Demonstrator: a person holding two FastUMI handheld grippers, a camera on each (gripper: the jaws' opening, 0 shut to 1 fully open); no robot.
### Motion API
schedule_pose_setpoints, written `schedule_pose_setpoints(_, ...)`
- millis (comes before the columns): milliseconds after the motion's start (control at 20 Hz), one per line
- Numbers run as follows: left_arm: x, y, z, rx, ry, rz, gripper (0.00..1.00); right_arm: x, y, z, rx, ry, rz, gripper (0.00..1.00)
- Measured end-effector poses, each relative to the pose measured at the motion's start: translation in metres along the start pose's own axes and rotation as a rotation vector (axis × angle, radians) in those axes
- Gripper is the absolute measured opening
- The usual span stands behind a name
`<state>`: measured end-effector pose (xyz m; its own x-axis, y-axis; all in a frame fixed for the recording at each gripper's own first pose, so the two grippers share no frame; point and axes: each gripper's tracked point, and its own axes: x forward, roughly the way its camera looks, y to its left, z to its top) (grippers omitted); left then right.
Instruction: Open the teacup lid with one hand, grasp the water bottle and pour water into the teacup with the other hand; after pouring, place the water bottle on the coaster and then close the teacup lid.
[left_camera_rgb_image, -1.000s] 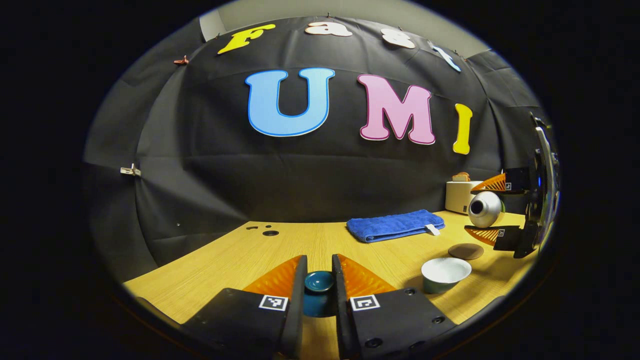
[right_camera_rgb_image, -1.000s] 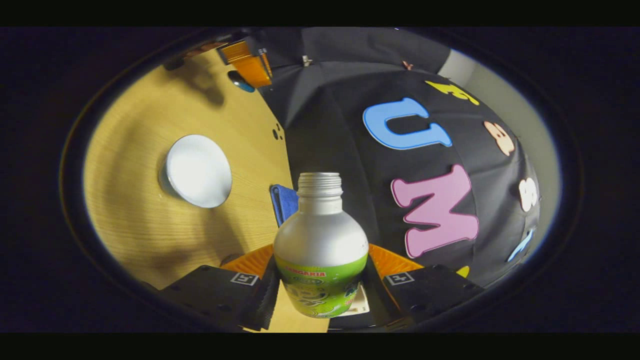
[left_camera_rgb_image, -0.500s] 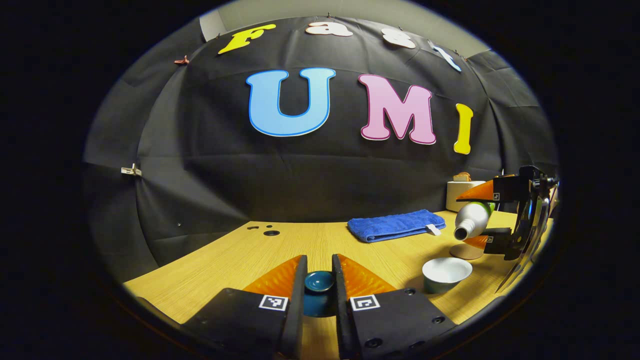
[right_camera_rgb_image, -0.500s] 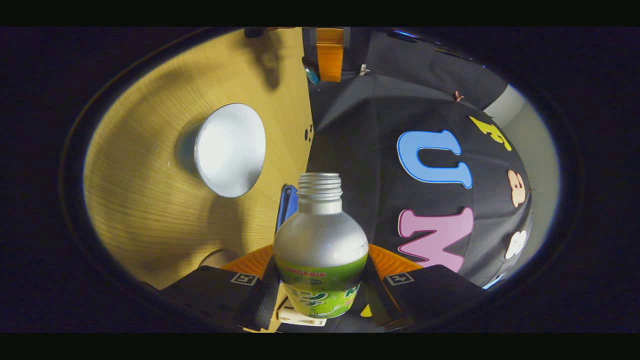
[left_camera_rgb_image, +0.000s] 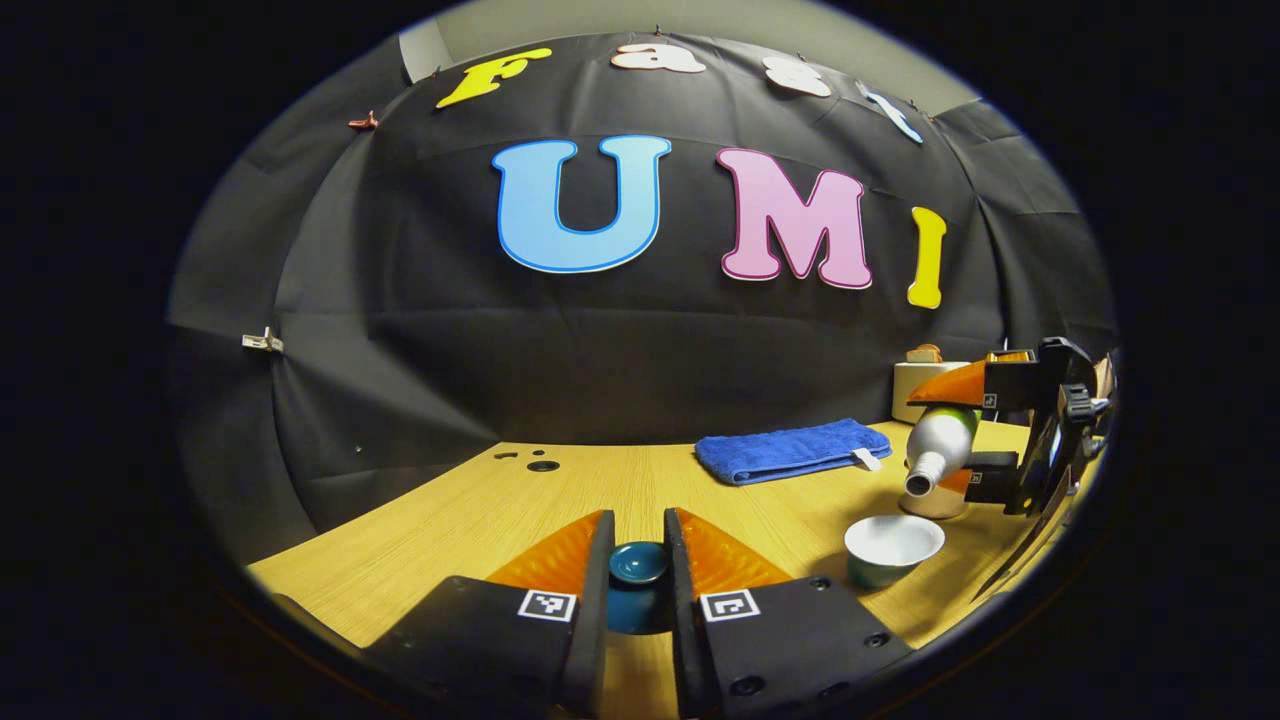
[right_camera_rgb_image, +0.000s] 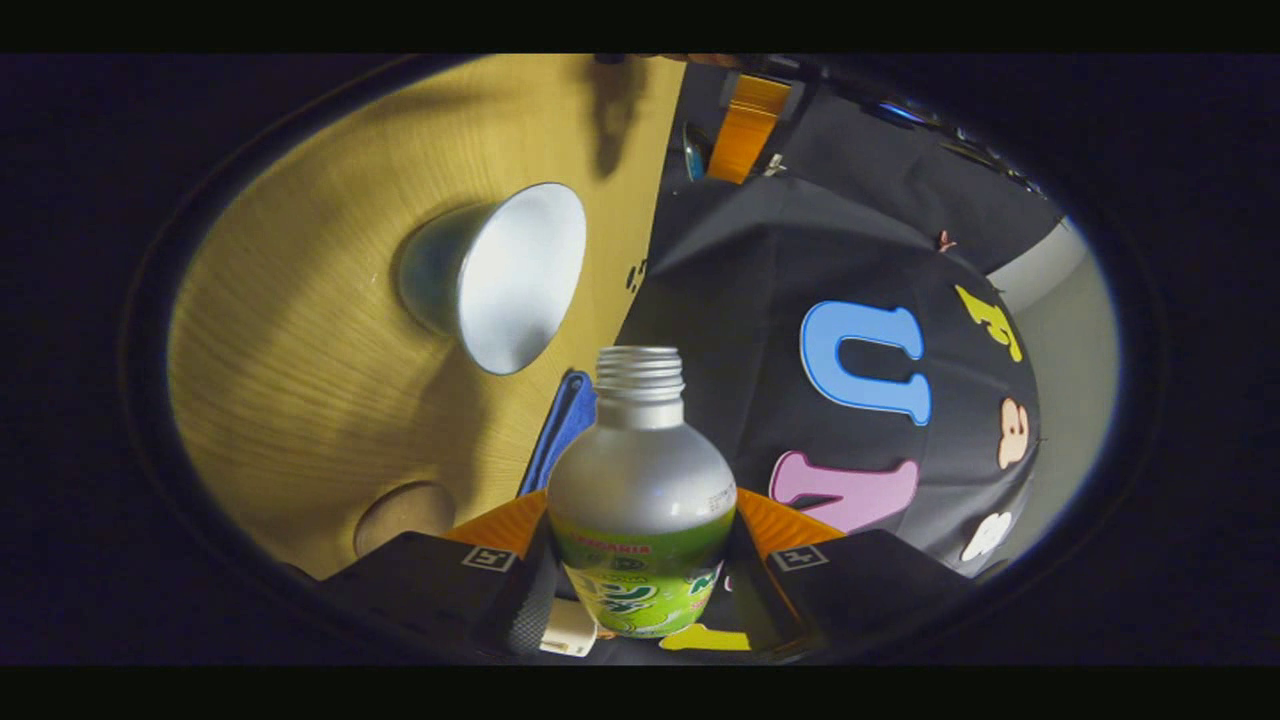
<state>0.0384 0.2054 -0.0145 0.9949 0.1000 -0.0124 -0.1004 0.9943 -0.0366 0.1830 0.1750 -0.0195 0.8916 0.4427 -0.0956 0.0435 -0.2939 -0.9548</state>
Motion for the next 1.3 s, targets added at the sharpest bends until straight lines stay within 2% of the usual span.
schedule_pose_setpoints(100, 0.0, 0.0, 0.0, 0.0, 0.0, 0.0, 0.33, 0.002, 0.002, 0.0, -0.006, -0.002, 0.003, 0.73)
schedule_pose_setpoints(150, 0.0, 0.0, 0.0, 0.0, 0.0, -0.001, 0.31, 0.002, 0.001, 0.001, -0.012, -0.006, 0.003, 0.76)
schedule_pose_setpoints(650, 0.001, 0.0, 0.0, 0.0, 0.0, 0.0, 0.31, 0.003, -0.016, 0.005, -0.163, -0.049, -0.039, 0.76)
schedule_pose_setpoints(1300, 0.0, 0.001, 0.001, 0.0, 0.0, 0.002, 0.33, 0.004, -0.029, 0.012, -0.298, -0.089, -0.08, 0.76)
